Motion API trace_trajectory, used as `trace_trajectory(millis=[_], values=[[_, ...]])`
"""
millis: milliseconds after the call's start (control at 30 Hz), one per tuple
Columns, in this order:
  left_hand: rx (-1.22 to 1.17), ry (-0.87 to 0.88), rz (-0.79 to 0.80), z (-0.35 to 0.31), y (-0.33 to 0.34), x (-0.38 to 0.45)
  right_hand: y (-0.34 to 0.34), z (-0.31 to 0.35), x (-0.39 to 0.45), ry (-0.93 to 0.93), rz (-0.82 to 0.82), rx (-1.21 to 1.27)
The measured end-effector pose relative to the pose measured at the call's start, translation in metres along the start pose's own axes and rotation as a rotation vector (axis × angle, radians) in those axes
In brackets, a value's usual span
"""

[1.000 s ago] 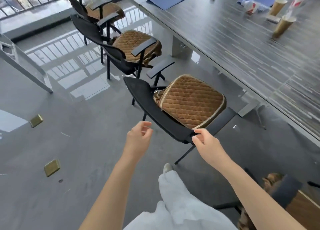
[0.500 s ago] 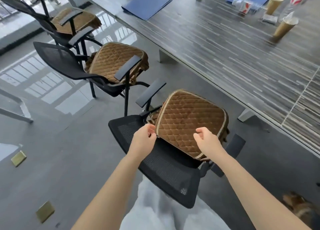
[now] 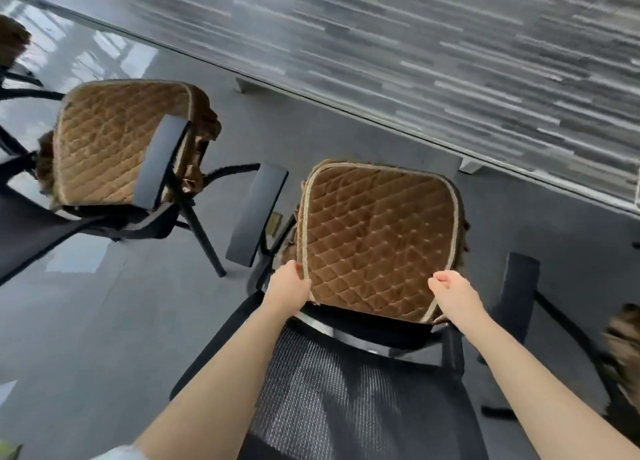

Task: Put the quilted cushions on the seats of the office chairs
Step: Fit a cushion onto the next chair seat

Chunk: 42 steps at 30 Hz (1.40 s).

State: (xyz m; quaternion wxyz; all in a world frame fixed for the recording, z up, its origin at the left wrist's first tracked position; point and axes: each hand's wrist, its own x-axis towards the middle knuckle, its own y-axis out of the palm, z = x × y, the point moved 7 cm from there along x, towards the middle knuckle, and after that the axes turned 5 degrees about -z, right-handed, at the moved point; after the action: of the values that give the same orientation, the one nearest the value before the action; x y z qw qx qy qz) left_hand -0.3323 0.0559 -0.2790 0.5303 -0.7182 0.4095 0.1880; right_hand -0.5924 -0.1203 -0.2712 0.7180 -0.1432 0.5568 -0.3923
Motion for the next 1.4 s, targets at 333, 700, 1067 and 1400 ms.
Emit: trace_trajectory(millis=[333, 700, 1067, 1400], values=[[-0.005, -0.115, 0.028, 0.026, 0.066, 0.128, 0.057, -0.063, 0.134, 0.244, -0.079, 0.065], [-0.178, -0.271, -0.022, 0.047, 0.108, 0.202, 0.083, -0.090, 0.206, 0.311, -0.203, -0.180], [0.138, -0.114, -0.216, 0.040, 0.094, 0.188, 0.089, -0.109, 0.185, 0.261, -0.174, -0.167], [0.563, -0.025, -0.155, 0.069, 0.101, 0.165, 0.120, -0.139, 0.124, 0.229, -0.140, -0.214]])
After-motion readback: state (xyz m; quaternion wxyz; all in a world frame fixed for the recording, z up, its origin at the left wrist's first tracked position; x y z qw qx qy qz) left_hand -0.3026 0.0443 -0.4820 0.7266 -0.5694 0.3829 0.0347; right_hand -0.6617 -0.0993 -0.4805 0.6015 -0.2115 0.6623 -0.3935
